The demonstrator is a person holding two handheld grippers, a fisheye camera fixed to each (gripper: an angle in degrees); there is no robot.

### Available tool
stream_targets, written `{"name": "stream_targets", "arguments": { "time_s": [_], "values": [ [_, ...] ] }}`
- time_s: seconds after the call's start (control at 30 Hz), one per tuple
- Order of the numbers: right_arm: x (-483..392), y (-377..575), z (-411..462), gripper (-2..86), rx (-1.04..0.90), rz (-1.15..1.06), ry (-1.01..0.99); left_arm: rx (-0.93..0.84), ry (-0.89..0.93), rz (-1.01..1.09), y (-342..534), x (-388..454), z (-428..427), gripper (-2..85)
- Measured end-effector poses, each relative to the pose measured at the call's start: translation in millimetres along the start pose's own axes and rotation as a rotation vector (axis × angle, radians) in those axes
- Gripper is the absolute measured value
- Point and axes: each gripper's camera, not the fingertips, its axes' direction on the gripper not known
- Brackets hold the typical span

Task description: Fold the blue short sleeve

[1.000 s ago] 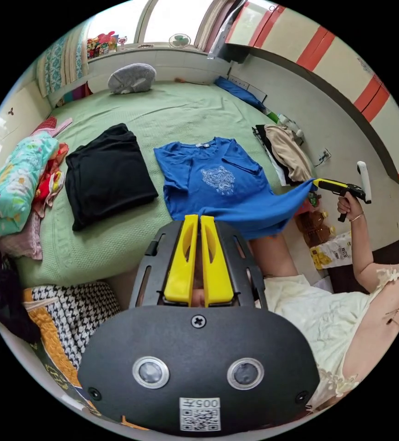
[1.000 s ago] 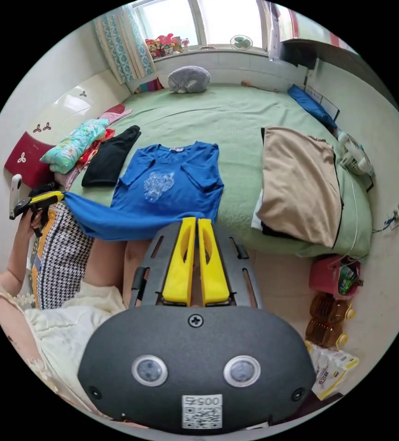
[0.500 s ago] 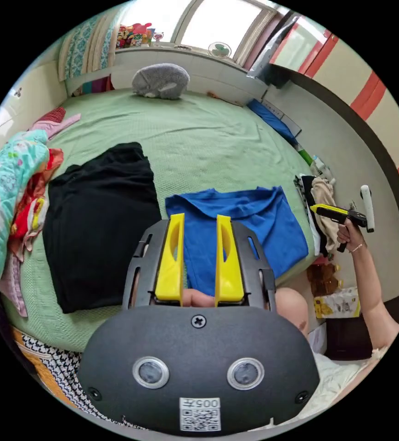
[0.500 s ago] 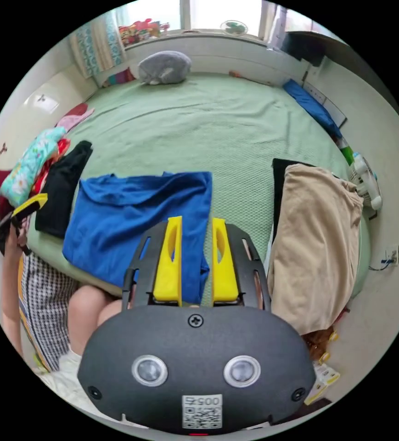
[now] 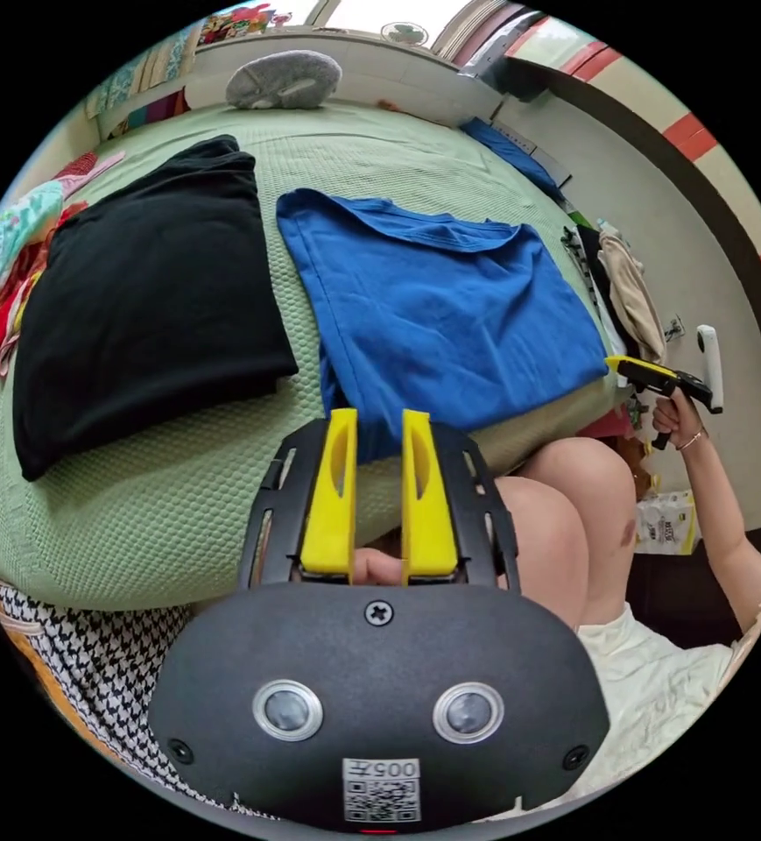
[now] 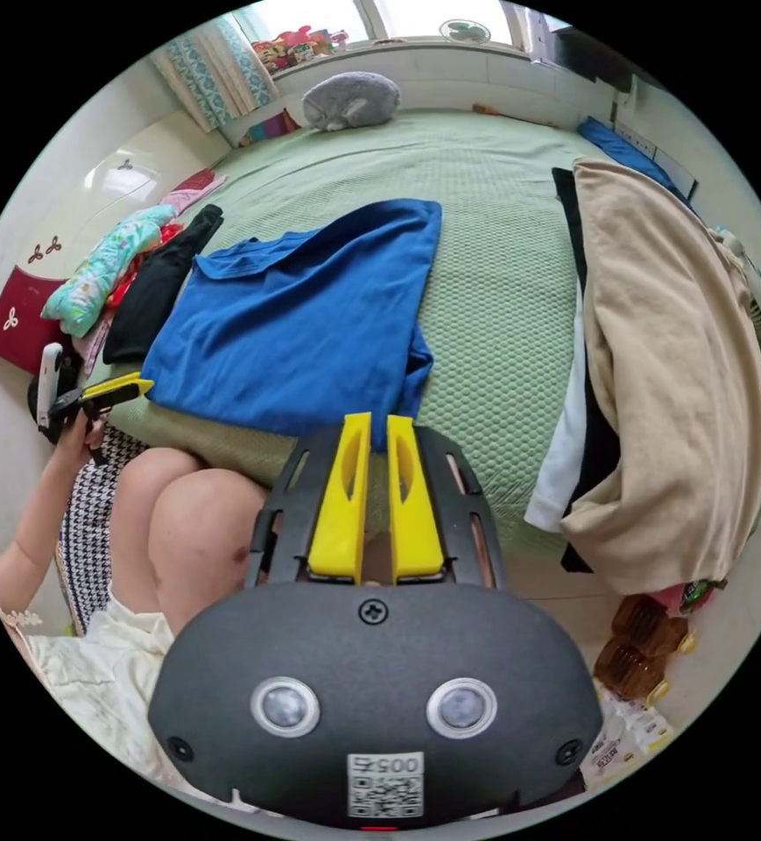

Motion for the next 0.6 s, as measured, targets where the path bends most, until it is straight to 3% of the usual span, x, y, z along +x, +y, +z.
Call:
{"name": "stream_targets", "arguments": {
  "time_s": [0.3, 0.5, 0.6],
  "values": [
    [-7.3, 33.2, -39.9, -1.1, 0.145, -0.031, -0.021, 0.125, 0.059, -0.012, 18.6, 6.4, -14.9, 1.5],
    [3.9, 58.8, -4.5, -0.9, 0.054, 0.033, -0.038, 0.014, 0.037, -0.065, 35.7, -5.3, 33.7, 3.7],
    [7.5, 58.9, -14.3, -0.7, 0.109, 0.042, -0.037, 0.058, 0.045, -0.097, 33.9, -9.1, 32.8, 4.3]
  ]
}}
